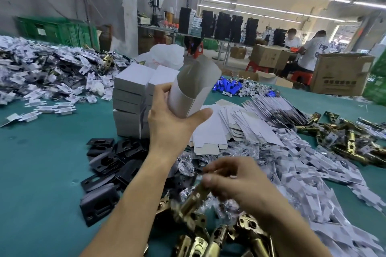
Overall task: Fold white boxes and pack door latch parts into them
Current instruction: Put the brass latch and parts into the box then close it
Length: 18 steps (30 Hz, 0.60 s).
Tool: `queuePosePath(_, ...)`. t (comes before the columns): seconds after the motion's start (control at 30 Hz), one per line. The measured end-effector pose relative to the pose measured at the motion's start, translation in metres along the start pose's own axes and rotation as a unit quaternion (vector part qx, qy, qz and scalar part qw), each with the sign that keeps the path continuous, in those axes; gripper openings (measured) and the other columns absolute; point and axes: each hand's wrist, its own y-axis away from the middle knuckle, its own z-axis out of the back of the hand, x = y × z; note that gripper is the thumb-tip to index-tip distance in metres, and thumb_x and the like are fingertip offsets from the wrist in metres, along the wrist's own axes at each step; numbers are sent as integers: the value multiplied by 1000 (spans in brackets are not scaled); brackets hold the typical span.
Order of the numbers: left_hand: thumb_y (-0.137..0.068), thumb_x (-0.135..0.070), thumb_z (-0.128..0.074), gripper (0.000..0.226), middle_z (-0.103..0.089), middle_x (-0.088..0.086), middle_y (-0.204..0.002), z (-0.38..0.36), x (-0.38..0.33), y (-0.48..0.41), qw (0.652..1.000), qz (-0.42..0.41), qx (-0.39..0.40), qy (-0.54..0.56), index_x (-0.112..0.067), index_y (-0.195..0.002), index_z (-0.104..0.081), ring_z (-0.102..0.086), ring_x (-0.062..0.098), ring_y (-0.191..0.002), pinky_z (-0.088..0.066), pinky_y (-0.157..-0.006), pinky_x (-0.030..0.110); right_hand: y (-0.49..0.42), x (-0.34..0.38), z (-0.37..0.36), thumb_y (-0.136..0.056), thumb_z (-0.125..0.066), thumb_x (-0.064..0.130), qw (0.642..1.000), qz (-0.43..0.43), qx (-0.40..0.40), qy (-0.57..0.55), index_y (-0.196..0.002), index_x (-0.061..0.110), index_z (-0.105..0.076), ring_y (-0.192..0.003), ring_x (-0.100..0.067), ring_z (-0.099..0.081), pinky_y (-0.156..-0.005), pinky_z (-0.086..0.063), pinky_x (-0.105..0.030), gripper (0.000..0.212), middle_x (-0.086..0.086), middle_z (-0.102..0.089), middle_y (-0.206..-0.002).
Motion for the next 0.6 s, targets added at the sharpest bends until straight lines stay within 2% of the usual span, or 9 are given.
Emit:
queuePosePath(0.07, -58, -36, -98, 75, -65, -16, -106, -1, -1, 1, 1000, -10, 9, -4, -56, -100, -39, -66, 5, -95, -58, -76, 27, 1, 5, 15, -74, -78, 12, 994, 20, -75, -80, -90, 10, -71, -65, -15, -68, -60, -53, -21, 17, -7, -75, -79)
queuePosePath(0.13, -59, -34, -97, 79, -61, -19, -111, -1, 2, 2, 999, -2, 30, -11, -59, -103, -36, -63, 2, -99, -56, -77, 23, 2, 10, 31, -67, -76, 20, 975, 61, -171, -126, -91, 13, -72, -69, -16, -70, -64, -55, -25, 26, -7, -75, -84)
queuePosePath(0.23, -60, -29, -98, 84, -58, -19, -117, -3, 8, 6, 993, 28, 100, -61, -55, -114, -40, -62, 8, -103, -57, -81, 34, 5, 11, 47, -75, -74, 15, 933, 154, -310, -93, -96, 20, -72, -77, -15, -72, -68, -58, -28, 21, 1, -74, -89)
queuePosePath(0.3, -56, -29, -98, 79, -63, -15, -114, -6, 12, 10, 981, 29, 145, -126, -42, -118, -50, -64, 12, -100, -59, -84, 44, 9, 11, 54, -80, -73, 15, 898, 218, -374, -84, -97, 24, -71, -81, -17, -72, -70, -60, -25, 20, 5, -73, -91)
queuePosePath(0.37, -55, -31, -97, 80, -64, -10, -114, -8, 14, 14, 964, 7, 175, -201, -36, -123, -55, -62, 19, -103, -56, -87, 46, 12, 14, 58, -81, -73, 22, 864, 275, -410, -96, -96, 30, -70, -79, -18, -72, -69, -59, -21, 17, 3, -73, -90)
queuePosePath(0.43, -56, -33, -95, 80, -62, -10, -115, -11, 15, 17, 947, -16, 195, -253, -37, -124, -54, -57, 22, -108, -54, -85, 46, 14, 18, 60, -85, -74, 26, 840, 315, -433, -88, -96, 33, -69, -73, -18, -72, -66, -58, -21, 14, -1, -72, -88)
queuePosePath(0.6, -57, -36, -95, 80, -56, -9, -115, -20, 14, 27, 938, -28, 216, -268, -34, -122, -48, -52, 22, -107, -53, -85, 45, 13, 26, 51, -88, -74, 18, 830, 347, -435, -45, -102, 32, -64, -66, -17, -73, -61, -59, -25, 21, -4, -71, -86)
